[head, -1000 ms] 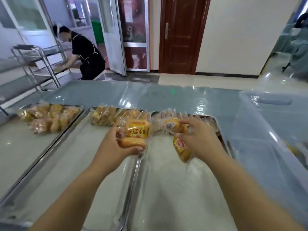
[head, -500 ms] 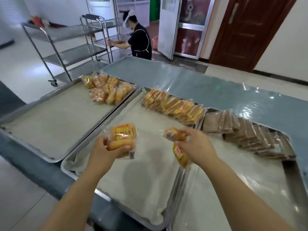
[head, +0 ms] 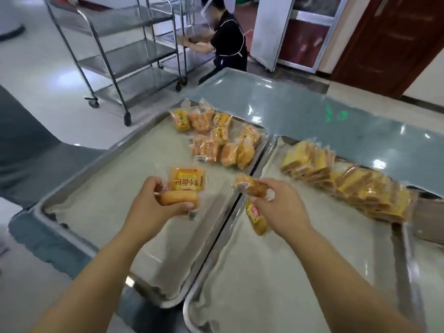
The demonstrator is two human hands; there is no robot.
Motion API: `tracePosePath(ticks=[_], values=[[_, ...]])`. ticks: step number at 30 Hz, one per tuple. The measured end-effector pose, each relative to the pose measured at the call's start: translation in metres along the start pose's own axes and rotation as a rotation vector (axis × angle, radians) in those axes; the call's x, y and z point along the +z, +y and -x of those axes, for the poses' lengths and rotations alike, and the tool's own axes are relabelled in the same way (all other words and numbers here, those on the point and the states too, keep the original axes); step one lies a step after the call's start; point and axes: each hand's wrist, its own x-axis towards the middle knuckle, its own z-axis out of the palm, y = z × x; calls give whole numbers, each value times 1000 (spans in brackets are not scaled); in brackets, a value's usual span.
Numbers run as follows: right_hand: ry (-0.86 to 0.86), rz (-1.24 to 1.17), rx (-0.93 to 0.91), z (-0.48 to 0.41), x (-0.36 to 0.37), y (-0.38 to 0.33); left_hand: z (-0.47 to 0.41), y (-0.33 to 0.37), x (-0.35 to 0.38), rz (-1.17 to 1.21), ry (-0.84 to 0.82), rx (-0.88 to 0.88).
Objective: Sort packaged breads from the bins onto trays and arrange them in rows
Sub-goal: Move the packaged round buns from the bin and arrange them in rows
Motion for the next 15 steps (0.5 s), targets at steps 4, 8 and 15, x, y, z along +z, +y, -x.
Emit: tracePosePath(ticks=[4,8,15], values=[[5,-7,-41,-38,43,-45,-55,-11,-37,-23,-26,16],[-32,35,-81,-84,70,-83,-115,-30,-56,-58,-77,0],[-28,90,-103,-175,101,-125,-209,-40,-60,-4,-164,-46]])
